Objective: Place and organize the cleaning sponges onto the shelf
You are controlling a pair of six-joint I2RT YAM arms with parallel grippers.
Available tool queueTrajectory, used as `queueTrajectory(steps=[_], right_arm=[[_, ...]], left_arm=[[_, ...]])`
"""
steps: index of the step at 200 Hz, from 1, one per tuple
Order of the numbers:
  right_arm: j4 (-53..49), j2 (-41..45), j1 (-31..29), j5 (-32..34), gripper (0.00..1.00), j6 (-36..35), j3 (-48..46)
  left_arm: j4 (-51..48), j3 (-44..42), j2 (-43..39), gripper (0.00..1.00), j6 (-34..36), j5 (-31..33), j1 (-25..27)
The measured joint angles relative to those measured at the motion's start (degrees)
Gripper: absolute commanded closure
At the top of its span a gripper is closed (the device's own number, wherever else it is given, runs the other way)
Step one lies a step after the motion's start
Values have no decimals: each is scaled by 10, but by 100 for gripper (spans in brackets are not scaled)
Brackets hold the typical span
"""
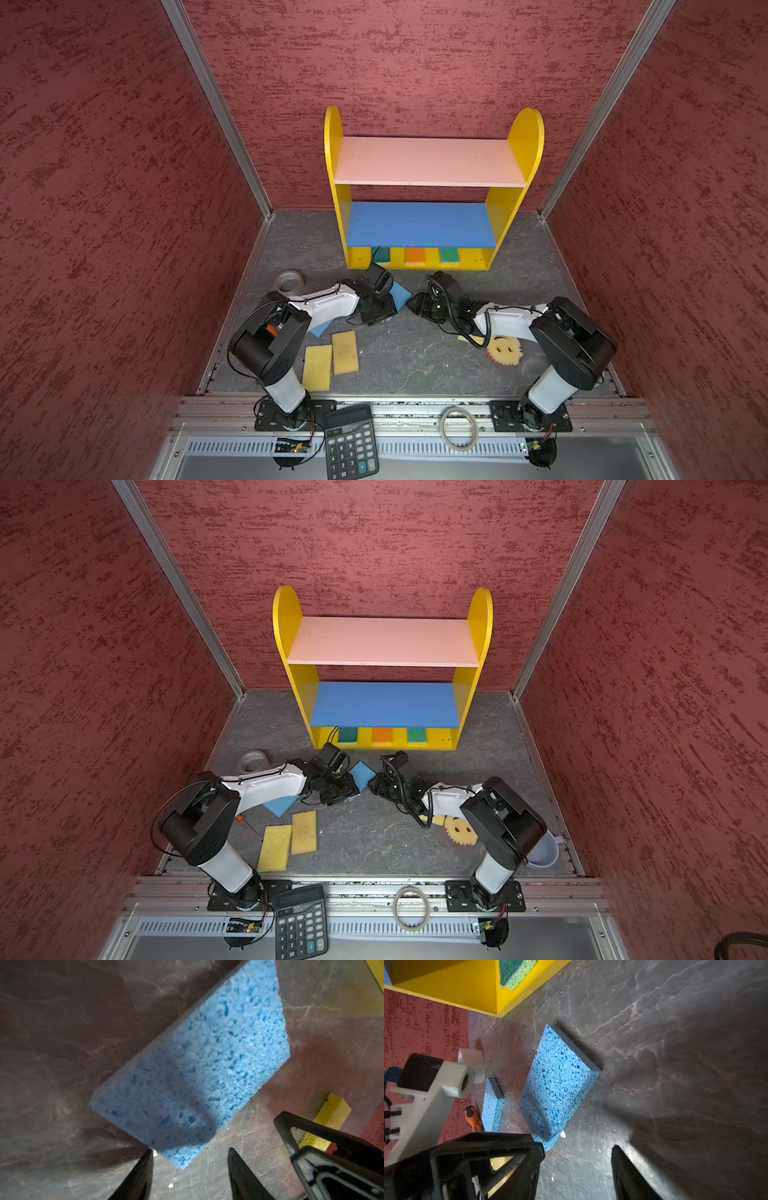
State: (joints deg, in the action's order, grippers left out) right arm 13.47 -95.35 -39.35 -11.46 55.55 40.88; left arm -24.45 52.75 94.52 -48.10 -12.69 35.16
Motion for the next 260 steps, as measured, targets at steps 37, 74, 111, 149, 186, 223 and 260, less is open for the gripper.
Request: queueTrajectory(steps=[37,74,111,149,186,223,260], right_arm=[[-17,-4,6,16,46,3,9],[-28,-47,6,17,49,-4,67],[-27,-90,6,16,50,-5,108],[-27,-146,6,12,49,-10,163],[-19,-193,6,5,48,-12,223],[-31,-180,4,10,48,-24,210],[-57,-142,-12,20,54,-37,170]], left_arm=[[-14,0,-64,40,4,-1,-26],[-14,6,-77,47,26,19,-90],[-2,6,-18,48,32,20,-93],[14,3,17,47,22,2,-91],[27,-9,11,47,14,-4,-90],[50,-33,-1,47,2,-8,-87],[64,-35,0,47,-5,-8,-76]])
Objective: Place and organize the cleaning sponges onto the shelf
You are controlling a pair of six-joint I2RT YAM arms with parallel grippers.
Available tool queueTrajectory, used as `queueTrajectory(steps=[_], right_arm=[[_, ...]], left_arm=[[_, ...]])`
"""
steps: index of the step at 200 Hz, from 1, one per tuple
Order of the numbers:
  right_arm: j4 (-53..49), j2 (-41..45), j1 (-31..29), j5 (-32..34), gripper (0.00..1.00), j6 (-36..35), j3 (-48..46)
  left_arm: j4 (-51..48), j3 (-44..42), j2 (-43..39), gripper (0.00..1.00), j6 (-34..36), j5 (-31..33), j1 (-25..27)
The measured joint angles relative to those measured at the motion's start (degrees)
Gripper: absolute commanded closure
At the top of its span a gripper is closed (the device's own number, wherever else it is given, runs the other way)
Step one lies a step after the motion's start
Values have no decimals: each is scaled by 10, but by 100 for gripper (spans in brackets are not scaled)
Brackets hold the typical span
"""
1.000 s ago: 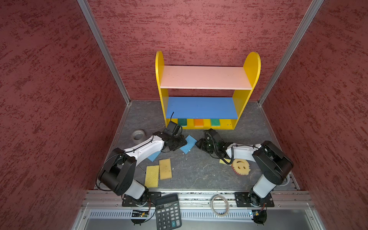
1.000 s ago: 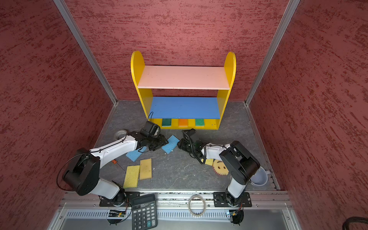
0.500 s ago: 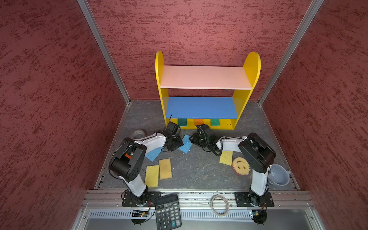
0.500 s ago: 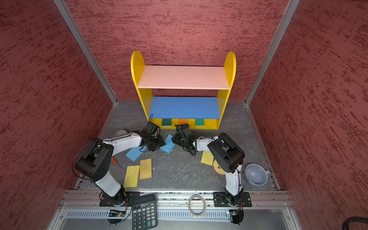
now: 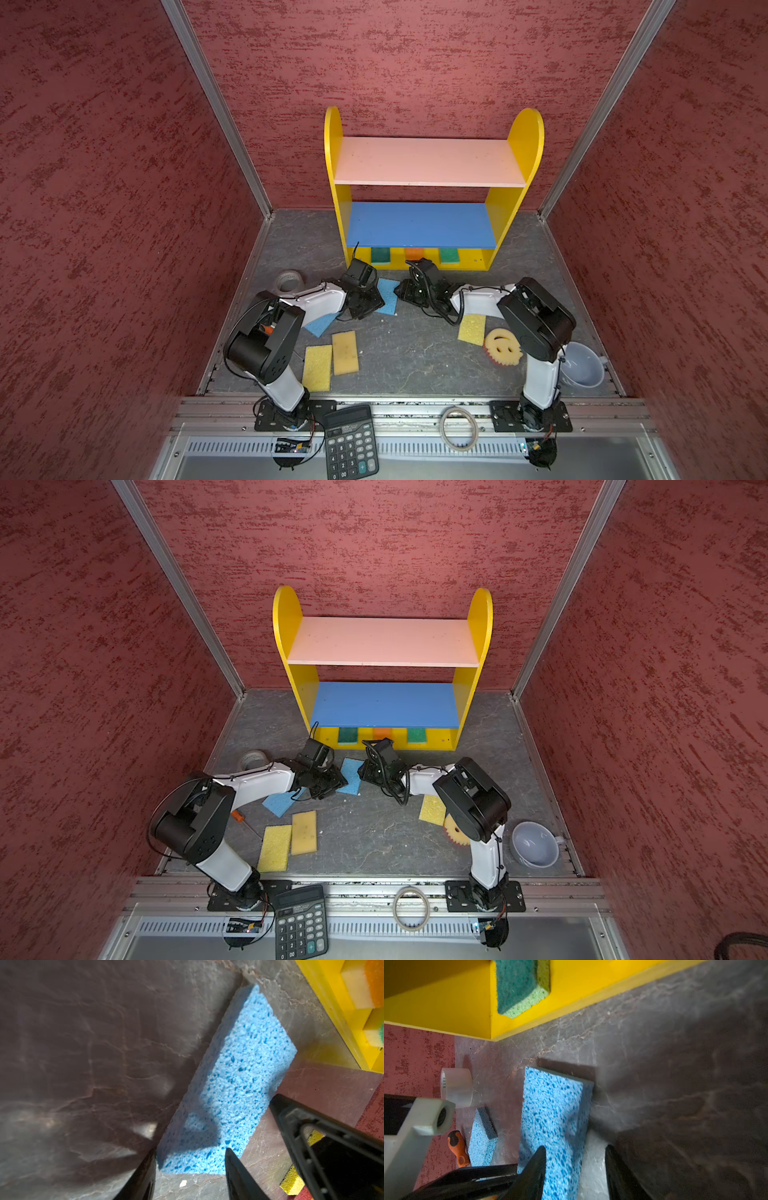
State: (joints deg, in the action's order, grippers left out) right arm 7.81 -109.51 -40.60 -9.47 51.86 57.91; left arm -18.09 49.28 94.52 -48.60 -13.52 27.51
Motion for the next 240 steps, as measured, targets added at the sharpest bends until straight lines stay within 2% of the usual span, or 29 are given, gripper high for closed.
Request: queueTrajectory(steps=[20,46,65,91,111,153,187,209,240], right_arm=[[-8,-1,-18,3,55,-5,1],[-6,-15,-32,3,65,-7,16],[0,-20,-31,3,67,-4,17],[2,-19,-31,6,54,-5,16],[-14,-2,-33,16,50,-13,7],[-108,118,-35,73,45,-28,-62],[-240,234,-25,180,40,-32,-94],[-316,297,-3,235,38,-30,-118],[-381,357,32,269,37,-14,-170]], left_arm=[[5,0,2,48,-5,-2,12],[11,0,5,48,-13,-4,29],[14,0,5,48,-19,-4,38],[12,0,5,48,-21,-3,46],[3,0,-1,48,-19,1,46],[-45,0,-86,44,3,19,25],[-73,0,-159,41,20,44,2],[-80,0,-169,42,24,48,-5],[-83,0,-158,42,26,48,2]])
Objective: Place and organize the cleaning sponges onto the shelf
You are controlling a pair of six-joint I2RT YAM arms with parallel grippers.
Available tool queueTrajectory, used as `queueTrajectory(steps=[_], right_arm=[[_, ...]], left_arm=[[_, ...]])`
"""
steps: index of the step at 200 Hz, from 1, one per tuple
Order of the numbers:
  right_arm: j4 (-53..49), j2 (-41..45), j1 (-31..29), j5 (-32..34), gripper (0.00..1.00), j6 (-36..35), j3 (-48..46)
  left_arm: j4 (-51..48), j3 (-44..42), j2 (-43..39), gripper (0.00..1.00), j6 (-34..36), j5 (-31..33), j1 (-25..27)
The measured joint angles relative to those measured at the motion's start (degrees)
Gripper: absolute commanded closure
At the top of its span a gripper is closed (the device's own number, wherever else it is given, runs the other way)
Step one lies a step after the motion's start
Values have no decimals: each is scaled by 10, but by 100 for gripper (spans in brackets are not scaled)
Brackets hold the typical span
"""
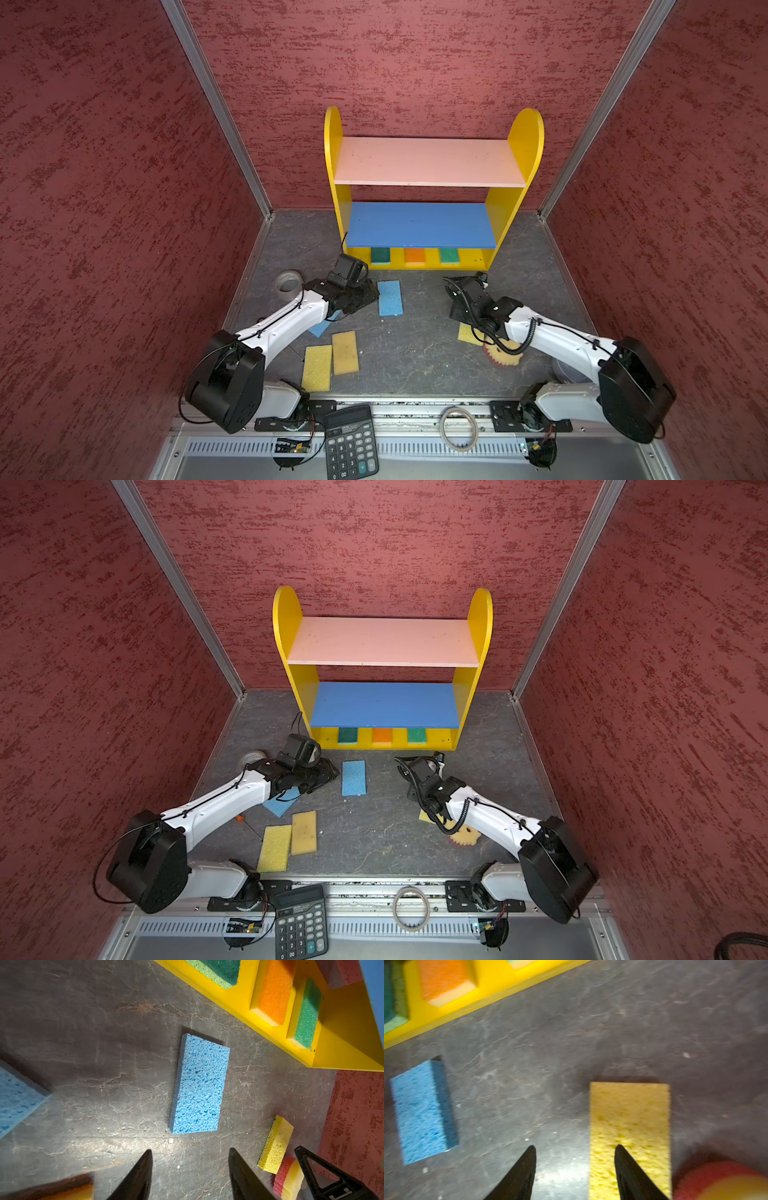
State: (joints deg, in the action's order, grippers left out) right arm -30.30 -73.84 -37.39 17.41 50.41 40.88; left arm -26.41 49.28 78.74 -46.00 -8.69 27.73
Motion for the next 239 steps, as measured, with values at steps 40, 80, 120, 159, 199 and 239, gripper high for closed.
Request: queueTrajectory(steps=[40,80,120,159,199,239], right_arm=[[14,-5,15,-25,41,11,-60],[62,-149,-17,-52,42,-2,35],[151,-257,-69,-113,42,-10,147],[170,-245,-70,-125,40,-10,150],[165,-163,-51,-120,42,-14,122],[167,-173,-33,-121,58,-19,115]], left_arm=[[1,0,24,42,0,-2,26],[6,15,57,42,-3,-2,54],[10,29,65,43,-7,-3,62],[11,32,67,43,-7,-3,62],[14,48,94,43,-7,-5,62],[19,55,102,44,-7,-14,63]])
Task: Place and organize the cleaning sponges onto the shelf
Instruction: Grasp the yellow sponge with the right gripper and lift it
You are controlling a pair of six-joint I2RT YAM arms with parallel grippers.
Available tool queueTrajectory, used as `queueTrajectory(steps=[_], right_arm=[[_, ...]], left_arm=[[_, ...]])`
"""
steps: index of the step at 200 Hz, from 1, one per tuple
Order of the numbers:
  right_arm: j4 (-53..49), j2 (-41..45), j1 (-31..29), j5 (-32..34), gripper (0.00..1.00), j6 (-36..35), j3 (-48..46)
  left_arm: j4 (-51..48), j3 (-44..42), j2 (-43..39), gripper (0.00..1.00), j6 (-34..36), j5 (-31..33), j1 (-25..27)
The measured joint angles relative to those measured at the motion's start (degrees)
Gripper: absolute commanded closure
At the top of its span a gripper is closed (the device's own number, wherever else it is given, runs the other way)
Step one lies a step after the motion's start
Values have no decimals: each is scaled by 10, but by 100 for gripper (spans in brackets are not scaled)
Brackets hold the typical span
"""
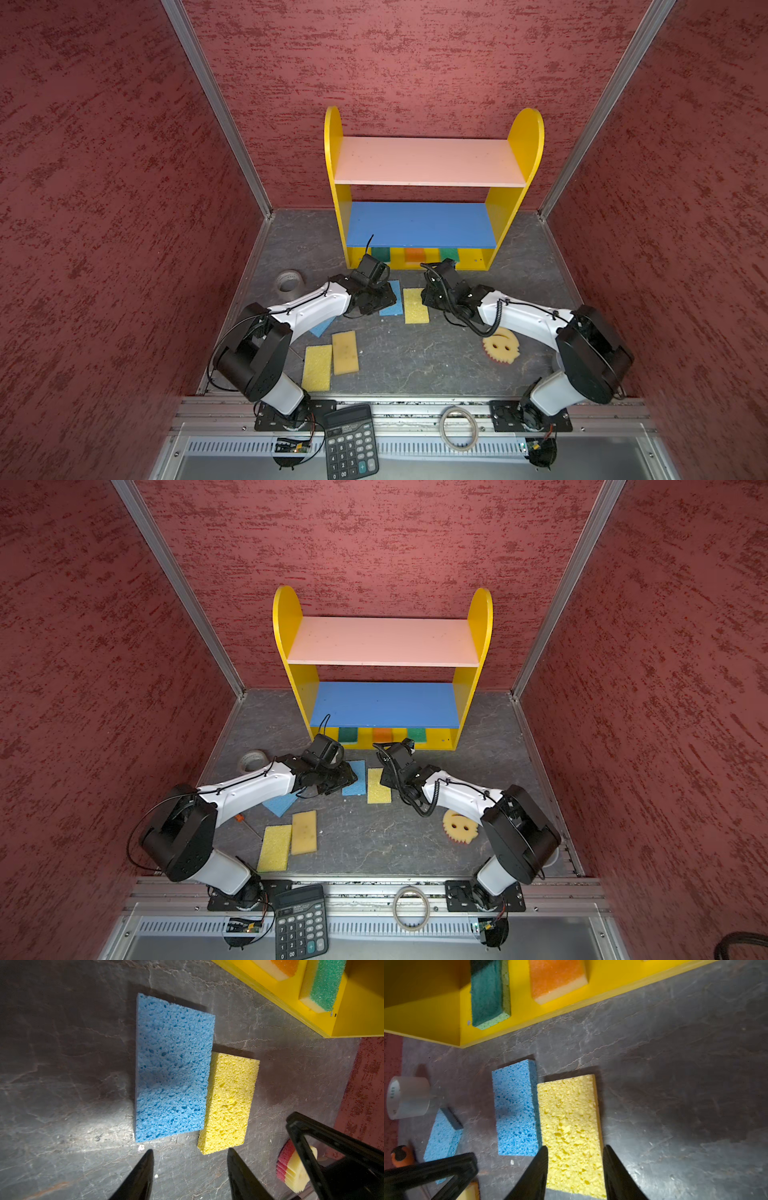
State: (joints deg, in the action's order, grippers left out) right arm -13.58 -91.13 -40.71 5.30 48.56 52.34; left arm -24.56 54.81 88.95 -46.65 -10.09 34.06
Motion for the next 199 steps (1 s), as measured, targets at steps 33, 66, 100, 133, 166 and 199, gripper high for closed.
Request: queueTrajectory(steps=[33,66,100,133,166,199], right_arm=[[14,-51,0,-17,56,1,-3],[26,-79,0,-30,76,2,-3],[43,-79,0,-36,99,6,-7],[49,-60,1,-34,100,3,-26],[31,-2,3,-21,100,-24,-29],[6,43,4,2,100,-67,9]], left_arm=[[3,0,0,45,0,-2,0],[3,0,0,45,0,-2,0],[1,0,0,45,0,-2,0],[-8,16,0,45,5,-1,0],[-19,46,-2,45,17,-1,-17],[-38,59,-38,43,36,13,-54]])
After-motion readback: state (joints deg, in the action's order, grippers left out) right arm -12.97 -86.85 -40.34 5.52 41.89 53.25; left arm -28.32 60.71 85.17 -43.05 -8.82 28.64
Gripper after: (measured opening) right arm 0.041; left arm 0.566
